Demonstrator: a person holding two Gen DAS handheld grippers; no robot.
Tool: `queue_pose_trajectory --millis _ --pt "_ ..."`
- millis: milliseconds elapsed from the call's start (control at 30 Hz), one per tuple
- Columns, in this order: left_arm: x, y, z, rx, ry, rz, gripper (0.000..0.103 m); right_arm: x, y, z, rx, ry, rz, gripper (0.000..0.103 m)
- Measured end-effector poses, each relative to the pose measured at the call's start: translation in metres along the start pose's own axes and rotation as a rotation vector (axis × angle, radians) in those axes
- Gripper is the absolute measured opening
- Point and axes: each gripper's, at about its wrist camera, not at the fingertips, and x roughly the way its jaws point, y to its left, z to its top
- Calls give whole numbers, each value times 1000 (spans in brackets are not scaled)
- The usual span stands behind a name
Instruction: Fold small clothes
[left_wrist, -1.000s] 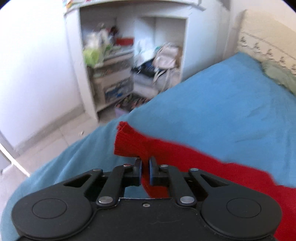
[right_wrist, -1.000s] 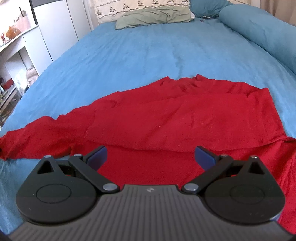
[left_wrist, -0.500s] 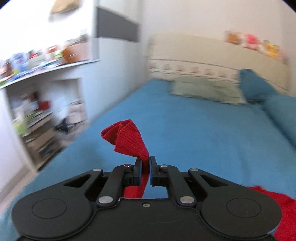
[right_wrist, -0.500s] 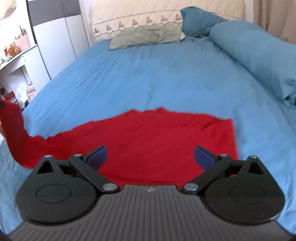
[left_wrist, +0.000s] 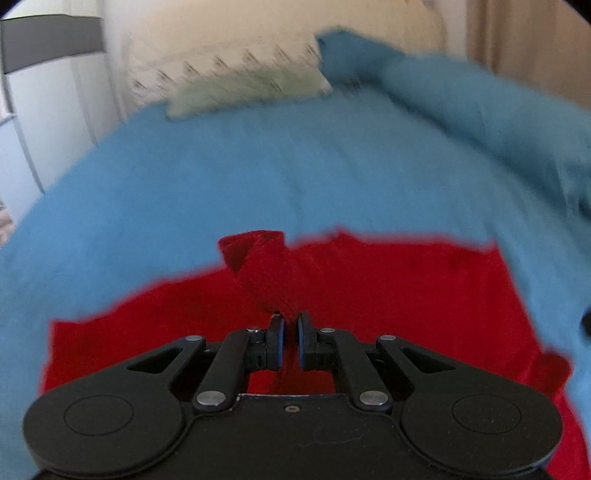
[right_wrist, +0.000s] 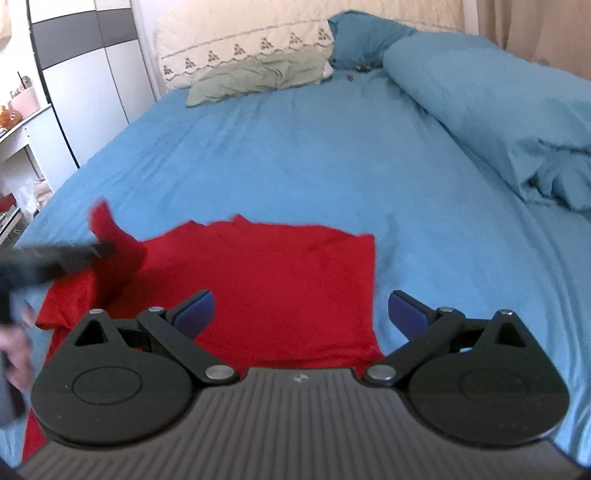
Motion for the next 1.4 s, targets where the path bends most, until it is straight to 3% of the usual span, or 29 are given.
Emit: queue_pose_trajectory --millis 133,167,300,500,600,700,867,1000,1133,1200,1300,1400 --pt "29 -17 -12 27 80 -18 14 10 -15 -11 -1 37 0 103" --pt "33 -18 -11 24 83 -28 19 12 -16 -12 -1 44 4 103" --pt "27 -11 -6 3 60 -67 63 20 -22 -17 17 73 23 103" --pt "-13 41 14 -88 52 -41 81 25 -14 -4 68 96 58 103" --pt "-30 75 17 -123 25 33 100 32 4 10 96 127 99 103" --pt "-38 109 12 -156 1 115 100 45 31 18 86 148 134 103" --pt "-25 157 -11 -243 61 190 100 82 73 12 142 208 155 103" --pt "-23 178 -35 -262 90 212 100 116 99 0 211 272 168 81" --pt "-21 190 -46 -244 106 227 100 142 110 -7 302 276 134 71" --pt "-27 198 -54 -243 114 227 100 152 114 -8 339 281 84 48" --pt "-28 206 -57 -254 131 229 100 155 120 -2 310 278 21 24" --pt "-32 207 -67 -254 148 215 100 142 129 11 250 237 20 21"
